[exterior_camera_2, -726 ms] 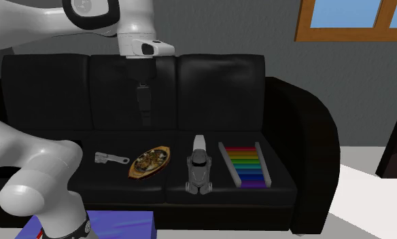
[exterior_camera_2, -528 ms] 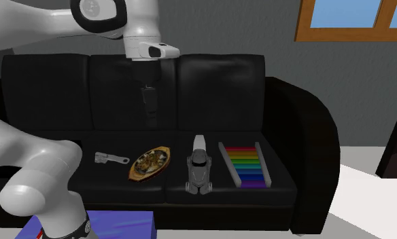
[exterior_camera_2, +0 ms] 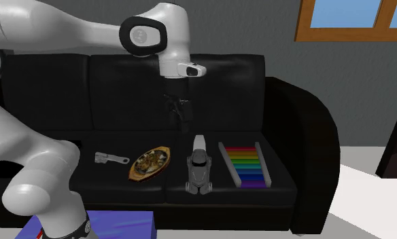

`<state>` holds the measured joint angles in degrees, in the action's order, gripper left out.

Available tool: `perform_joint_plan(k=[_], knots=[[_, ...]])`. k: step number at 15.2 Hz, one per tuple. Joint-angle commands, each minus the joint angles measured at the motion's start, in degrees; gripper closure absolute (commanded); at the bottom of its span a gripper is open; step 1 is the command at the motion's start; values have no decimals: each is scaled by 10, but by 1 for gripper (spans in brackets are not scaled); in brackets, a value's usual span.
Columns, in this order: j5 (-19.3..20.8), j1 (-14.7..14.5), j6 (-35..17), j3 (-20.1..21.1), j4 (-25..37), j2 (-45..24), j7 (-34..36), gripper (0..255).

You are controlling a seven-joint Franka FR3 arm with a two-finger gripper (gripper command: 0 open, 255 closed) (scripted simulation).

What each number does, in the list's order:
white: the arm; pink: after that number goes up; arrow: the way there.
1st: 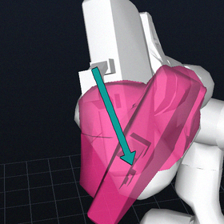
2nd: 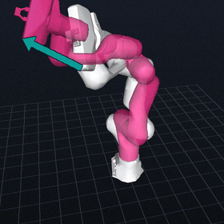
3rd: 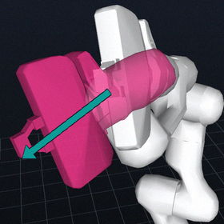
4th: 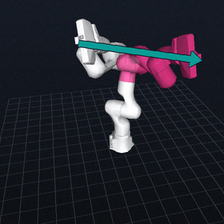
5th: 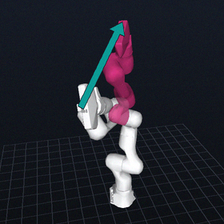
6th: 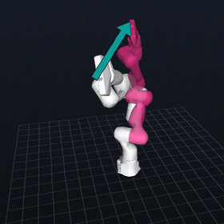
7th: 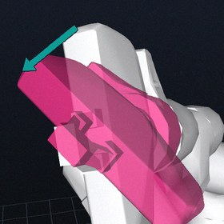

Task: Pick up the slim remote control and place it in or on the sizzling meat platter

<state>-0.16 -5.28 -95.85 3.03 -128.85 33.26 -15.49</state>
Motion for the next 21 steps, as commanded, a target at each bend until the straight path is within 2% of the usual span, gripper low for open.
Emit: perform_joint_plan(k=[1,11,21], knots=[[-3,-12,-26,8,8,-34,-16,0],[-3,-65,-128,49,69,-202,-93,0],[22,-114,-194,99,159,-365,-153,0]])
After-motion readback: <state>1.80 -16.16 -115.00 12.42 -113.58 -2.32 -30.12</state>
